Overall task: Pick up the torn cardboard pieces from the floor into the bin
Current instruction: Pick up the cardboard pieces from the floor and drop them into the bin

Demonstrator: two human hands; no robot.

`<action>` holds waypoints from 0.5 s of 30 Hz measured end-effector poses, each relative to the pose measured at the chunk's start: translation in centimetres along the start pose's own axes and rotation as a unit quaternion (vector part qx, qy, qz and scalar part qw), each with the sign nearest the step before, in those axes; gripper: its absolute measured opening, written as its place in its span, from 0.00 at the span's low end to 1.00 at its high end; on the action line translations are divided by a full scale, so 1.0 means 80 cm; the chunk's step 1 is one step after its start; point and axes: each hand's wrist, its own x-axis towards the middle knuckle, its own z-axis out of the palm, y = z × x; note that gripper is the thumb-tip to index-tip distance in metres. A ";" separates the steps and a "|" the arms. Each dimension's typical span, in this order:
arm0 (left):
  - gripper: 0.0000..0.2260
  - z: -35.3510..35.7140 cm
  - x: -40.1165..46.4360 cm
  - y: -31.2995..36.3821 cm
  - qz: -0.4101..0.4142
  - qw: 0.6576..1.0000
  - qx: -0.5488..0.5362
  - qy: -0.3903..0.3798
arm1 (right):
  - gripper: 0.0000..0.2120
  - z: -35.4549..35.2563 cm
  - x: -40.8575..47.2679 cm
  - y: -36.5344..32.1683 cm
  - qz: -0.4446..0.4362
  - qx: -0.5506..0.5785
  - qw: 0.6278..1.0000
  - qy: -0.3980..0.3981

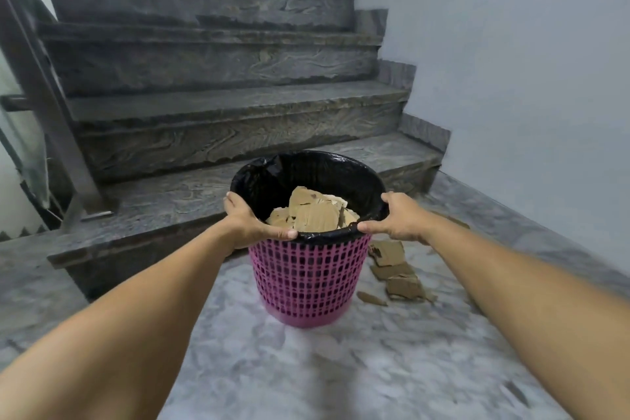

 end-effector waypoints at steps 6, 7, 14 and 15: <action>0.73 0.043 0.019 0.034 -0.002 0.999 -0.053 0.012 | 0.21 -0.010 0.017 0.019 0.030 -0.095 0.994 0.036; 0.72 0.048 0.019 0.038 0.000 0.999 -0.051 0.018 | 0.20 -0.015 0.016 0.018 0.041 -0.110 0.992 0.038; 0.76 0.084 0.006 0.080 -0.075 0.987 0.122 0.075 | 0.23 -0.039 -0.006 0.031 0.068 -0.179 0.981 -0.003; 0.74 0.085 0.001 0.087 -0.075 0.982 0.151 0.086 | 0.25 -0.043 -0.012 0.031 0.073 -0.186 0.980 -0.016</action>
